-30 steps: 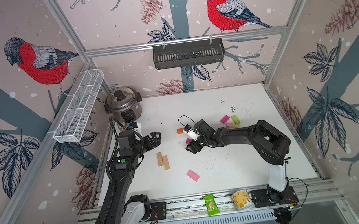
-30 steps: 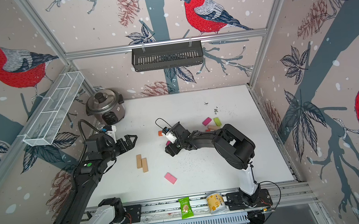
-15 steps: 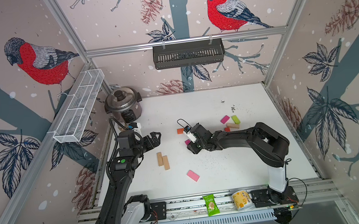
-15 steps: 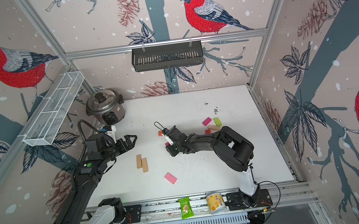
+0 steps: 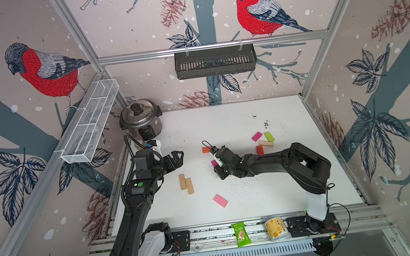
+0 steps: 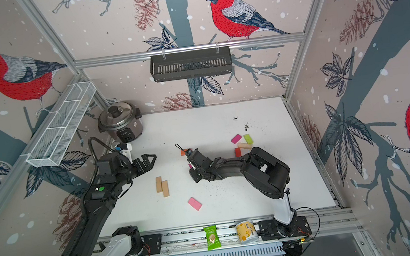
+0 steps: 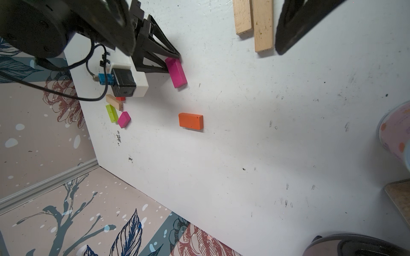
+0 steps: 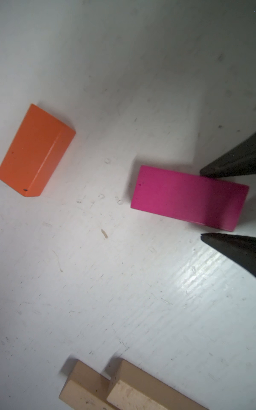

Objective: Assemble the letter p with building blocks
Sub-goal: Assemble the building block at the center of the board.

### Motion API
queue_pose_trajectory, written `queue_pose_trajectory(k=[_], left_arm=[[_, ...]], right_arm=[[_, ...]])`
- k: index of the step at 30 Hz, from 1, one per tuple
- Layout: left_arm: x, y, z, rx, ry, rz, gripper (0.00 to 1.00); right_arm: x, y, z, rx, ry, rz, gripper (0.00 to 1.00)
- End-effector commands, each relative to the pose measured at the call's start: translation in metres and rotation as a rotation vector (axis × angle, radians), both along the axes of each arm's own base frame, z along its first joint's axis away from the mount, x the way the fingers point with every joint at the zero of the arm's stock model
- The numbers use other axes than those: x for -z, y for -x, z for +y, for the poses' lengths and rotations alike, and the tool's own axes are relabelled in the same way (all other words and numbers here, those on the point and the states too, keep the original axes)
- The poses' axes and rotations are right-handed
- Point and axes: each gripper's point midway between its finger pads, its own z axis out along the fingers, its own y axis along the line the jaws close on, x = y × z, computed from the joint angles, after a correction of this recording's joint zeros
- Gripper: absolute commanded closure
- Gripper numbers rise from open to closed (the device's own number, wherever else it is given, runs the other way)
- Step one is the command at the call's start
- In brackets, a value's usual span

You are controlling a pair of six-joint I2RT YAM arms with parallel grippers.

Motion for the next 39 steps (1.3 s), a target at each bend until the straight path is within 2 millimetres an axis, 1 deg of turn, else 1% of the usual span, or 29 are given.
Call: queue_pose_trajectory(k=[1, 3, 7, 11, 13, 16, 21, 26, 32, 39], left_arm=[[-0.005, -0.001, -0.002, 0.013, 0.009, -0.026, 0.03], [-0.007, 0.000, -0.003, 0.017, 0.011, -0.032, 0.03], [-0.012, 0.004, -0.005, 0.027, 0.020, -0.053, 0.03], [-0.018, 0.006, -0.006, 0.031, 0.024, -0.087, 0.03], [-0.018, 0.006, -0.006, 0.031, 0.024, -0.087, 0.03], [-0.018, 0.006, -0.007, 0.036, 0.028, -0.088, 0.03], [-0.019, 0.007, -0.006, 0.033, 0.029, -0.091, 0.03], [-0.020, 0.007, -0.007, 0.033, 0.029, -0.093, 0.03], [-0.019, 0.007, -0.007, 0.035, 0.030, -0.092, 0.03], [-0.018, 0.007, -0.007, 0.036, 0.030, -0.089, 0.03]], right_arm=[[-0.003, -0.002, -0.014, 0.066, 0.024, 0.001, 0.62], [-0.007, -0.008, -0.019, 0.097, 0.003, 0.006, 0.65], [-0.008, -0.017, -0.029, 0.144, -0.020, 0.028, 0.69], [-0.005, -0.021, -0.030, 0.150, -0.033, 0.042, 0.73], [-0.006, -0.025, -0.032, 0.163, -0.037, 0.037, 0.73], [-0.008, -0.037, -0.035, 0.199, -0.065, 0.058, 0.76], [-0.006, -0.056, -0.038, 0.267, -0.071, 0.074, 0.83], [-0.004, -0.069, -0.040, 0.321, -0.060, 0.069, 0.84], [-0.004, -0.080, -0.039, 0.376, -0.043, 0.061, 0.85], [0.000, -0.083, -0.026, 0.360, -0.036, 0.075, 0.84]])
